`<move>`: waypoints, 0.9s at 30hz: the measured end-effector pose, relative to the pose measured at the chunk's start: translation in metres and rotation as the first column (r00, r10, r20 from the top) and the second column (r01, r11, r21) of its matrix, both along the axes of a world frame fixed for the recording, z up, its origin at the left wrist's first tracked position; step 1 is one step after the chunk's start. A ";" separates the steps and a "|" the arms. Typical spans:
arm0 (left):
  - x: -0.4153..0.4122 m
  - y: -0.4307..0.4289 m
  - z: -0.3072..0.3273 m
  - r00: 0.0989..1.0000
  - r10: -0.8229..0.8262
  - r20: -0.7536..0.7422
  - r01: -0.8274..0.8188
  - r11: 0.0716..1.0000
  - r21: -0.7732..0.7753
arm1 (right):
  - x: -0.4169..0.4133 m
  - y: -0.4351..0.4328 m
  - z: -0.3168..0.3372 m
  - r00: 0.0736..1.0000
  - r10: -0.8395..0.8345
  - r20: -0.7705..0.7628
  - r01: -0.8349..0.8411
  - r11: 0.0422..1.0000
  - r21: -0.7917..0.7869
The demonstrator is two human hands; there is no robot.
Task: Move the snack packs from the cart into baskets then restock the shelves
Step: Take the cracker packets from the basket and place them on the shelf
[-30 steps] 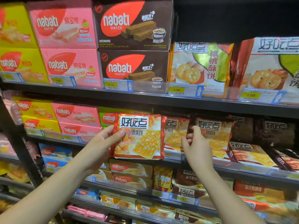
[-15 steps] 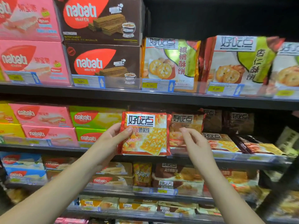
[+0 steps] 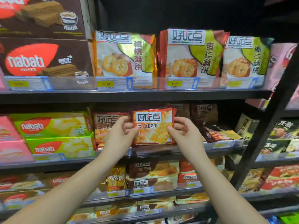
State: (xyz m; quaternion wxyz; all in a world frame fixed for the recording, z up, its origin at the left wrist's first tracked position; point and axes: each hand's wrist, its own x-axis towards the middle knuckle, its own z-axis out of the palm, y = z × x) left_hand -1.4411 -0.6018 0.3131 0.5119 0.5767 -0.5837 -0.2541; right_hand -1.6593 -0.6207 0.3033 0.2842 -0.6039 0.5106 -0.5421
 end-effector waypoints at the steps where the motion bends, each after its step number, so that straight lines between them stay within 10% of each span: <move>1: -0.001 -0.002 -0.001 1.000 0.005 -0.024 -0.005 1.000 0.007 | 0.000 -0.006 -0.001 1.000 -0.014 -0.006 0.014 1.000 -0.004; 27: -0.012 0.001 -0.028 0.961 -0.215 0.176 0.179 0.964 0.198 | -0.005 -0.048 -0.034 0.986 0.050 -0.159 -0.048 0.999 0.016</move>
